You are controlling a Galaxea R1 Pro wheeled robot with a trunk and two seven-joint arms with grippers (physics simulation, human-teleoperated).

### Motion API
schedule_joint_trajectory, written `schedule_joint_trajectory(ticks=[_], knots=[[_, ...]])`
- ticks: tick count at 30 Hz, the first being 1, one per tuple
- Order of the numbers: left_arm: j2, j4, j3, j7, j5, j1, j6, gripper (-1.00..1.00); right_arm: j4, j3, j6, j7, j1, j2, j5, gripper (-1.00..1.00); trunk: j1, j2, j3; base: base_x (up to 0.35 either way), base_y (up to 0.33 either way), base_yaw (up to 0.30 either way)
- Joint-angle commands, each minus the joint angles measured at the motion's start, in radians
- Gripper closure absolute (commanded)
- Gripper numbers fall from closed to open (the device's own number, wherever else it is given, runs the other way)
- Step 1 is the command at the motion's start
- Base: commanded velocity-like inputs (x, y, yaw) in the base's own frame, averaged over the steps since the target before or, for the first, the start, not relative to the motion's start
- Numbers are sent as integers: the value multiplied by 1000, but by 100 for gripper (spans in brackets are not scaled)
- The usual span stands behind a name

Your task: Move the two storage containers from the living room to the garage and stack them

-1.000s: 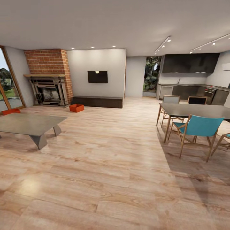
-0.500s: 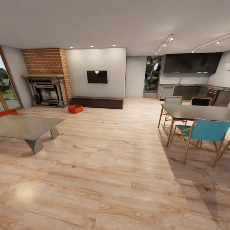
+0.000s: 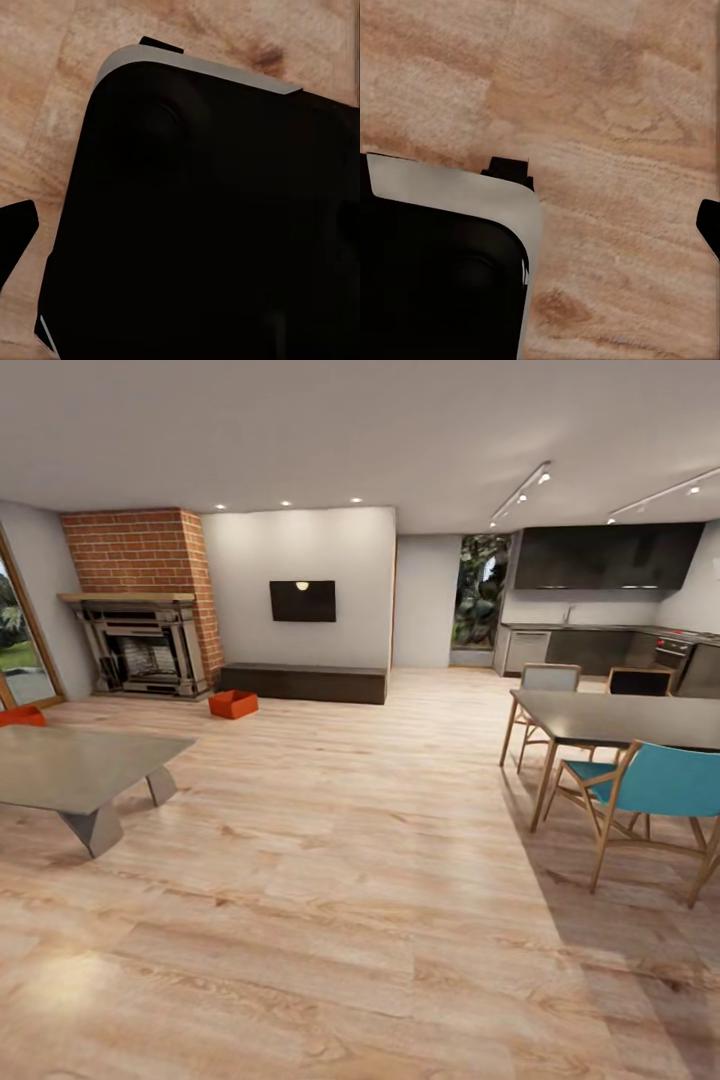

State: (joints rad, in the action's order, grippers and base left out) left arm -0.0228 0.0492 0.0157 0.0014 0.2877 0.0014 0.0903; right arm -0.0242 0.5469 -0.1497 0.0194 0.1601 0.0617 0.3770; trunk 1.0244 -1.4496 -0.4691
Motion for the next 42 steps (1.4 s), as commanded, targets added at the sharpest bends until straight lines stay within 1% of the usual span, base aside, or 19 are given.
schedule_joint_trajectory(ticks=[1, 42], knots=[[0, 1, 1, 0, 4, 0, 2, -100, -3, 8, -5, 2, 1, 0, 10, -100, 1, 0, -1, 322, 0, 0], [0, 1, 3, 0, 5, 0, 4, -100, -3, 8, -5, 2, 1, 0, 10, -100, 1, 0, -1, 322, 0, 0]])
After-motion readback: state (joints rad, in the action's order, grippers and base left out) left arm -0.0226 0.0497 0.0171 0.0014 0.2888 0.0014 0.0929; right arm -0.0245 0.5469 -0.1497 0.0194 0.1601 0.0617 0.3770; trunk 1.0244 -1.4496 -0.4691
